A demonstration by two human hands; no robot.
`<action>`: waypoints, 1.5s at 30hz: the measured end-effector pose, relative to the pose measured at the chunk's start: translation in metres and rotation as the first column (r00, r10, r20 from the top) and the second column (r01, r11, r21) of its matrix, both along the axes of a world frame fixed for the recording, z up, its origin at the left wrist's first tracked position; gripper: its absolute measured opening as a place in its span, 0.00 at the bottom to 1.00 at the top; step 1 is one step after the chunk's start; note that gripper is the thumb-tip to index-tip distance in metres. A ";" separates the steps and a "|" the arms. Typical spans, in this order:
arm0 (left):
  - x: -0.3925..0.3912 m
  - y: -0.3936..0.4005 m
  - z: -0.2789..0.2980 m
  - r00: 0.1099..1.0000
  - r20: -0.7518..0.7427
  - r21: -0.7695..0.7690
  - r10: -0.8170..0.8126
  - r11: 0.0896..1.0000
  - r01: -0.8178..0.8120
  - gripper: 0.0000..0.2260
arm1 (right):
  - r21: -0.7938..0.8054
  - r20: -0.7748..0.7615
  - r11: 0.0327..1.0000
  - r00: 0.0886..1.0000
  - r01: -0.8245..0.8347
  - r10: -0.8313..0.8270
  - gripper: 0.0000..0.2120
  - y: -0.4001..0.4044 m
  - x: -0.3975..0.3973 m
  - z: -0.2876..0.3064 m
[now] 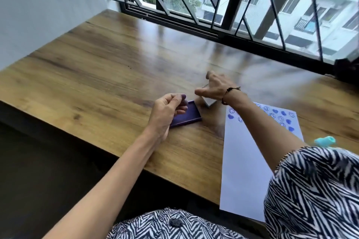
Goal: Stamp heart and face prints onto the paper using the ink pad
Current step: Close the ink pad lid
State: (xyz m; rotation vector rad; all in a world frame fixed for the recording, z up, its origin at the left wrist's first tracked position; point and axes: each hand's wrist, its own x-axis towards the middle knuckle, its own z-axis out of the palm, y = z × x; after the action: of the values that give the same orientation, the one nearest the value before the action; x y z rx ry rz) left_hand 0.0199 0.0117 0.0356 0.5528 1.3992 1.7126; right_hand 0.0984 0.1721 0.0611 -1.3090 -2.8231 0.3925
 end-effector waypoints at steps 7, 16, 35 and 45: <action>-0.017 0.004 0.019 0.357 -0.922 -0.095 -0.150 0.981 0.167 0.33 | -0.855 -0.518 0.300 0.732 -0.423 -0.443 0.18 -0.018 0.028 0.033; -0.025 -0.010 0.032 -0.083 -0.974 -0.224 -0.211 0.949 0.223 0.38 | -0.729 -0.541 -0.062 0.630 -0.682 -0.557 0.27 -0.053 0.034 0.006; -0.015 -0.036 0.010 -0.061 -0.997 -0.044 -0.047 0.998 -0.048 0.56 | 0.005 -0.277 0.985 0.947 0.171 -0.163 0.45 -0.135 0.020 0.018; -0.019 -0.054 -0.008 0.222 -0.948 -0.230 -0.227 0.973 0.014 0.56 | 0.001 -0.133 0.969 0.960 0.247 -0.245 0.42 -0.141 0.013 0.010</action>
State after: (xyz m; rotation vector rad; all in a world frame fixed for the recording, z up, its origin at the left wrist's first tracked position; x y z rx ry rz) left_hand 0.0008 -0.0422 0.0276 1.8290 2.2316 0.9539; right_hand 0.1112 0.0311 0.0710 -1.5445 -2.5115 0.4280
